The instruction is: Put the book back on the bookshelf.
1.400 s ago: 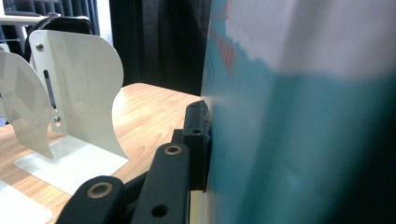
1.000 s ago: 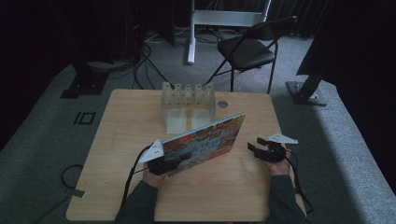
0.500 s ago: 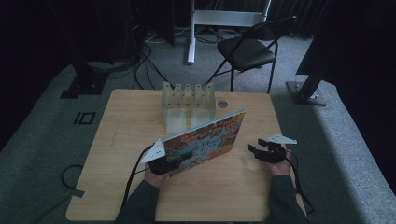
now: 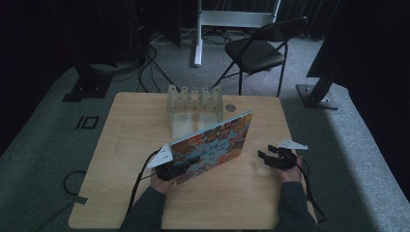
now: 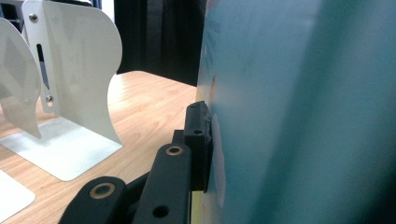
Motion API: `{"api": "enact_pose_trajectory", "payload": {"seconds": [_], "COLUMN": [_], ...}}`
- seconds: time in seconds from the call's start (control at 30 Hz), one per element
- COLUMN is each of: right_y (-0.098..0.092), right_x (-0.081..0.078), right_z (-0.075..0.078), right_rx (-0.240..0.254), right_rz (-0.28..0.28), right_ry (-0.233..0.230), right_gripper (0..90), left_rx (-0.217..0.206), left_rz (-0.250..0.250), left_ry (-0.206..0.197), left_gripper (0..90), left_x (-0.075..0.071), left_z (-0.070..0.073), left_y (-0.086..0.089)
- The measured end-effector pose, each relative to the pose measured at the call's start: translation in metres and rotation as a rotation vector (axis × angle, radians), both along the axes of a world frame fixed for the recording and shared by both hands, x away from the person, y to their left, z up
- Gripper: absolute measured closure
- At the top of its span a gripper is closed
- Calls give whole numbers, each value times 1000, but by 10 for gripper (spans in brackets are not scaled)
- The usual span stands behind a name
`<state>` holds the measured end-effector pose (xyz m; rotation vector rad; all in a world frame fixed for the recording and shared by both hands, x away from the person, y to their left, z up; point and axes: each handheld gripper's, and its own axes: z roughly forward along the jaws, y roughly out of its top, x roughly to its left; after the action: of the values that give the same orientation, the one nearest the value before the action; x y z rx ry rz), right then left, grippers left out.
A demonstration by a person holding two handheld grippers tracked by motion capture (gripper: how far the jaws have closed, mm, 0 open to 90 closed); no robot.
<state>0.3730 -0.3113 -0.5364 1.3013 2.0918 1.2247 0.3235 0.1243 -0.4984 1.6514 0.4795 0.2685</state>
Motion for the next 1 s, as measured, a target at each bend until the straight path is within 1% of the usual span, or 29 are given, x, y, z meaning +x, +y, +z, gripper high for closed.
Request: {"api": "enact_pose_trajectory", "payload": {"seconds": [0.13,0.2,0.23,0.37,0.47,0.6,0.73,1.0], "right_y": [1,1,1,3,4,4,3,3], "right_x": [0,0,0,0,1,1,1,3], "right_z": [-2,-2,-3,-5,-7,-10,-12,-12], "right_rx": [-36,-43,-63,-94,-118,-121,-120,-122], "right_rz": [-30,-36,-44,-45,-49,-50,-54,-55], "right_ry": [6,6,9,19,32,38,46,57], "right_gripper": [332,330,319,311,302,300,297,291], "left_rx": [12,15,18,19,14,21,30,39], "left_rz": [1,4,6,35,37,39,39,42], "left_ry": [2,0,3,6,20,18,7,-7], "left_gripper": [788,791,793,806,808,809,810,812], "left_x": [0,0,0,-2,-1,-3,-5,-6], "left_z": [4,4,5,8,8,10,14,21], "left_y": [-2,-2,-3,-2,2,4,4,6]}}
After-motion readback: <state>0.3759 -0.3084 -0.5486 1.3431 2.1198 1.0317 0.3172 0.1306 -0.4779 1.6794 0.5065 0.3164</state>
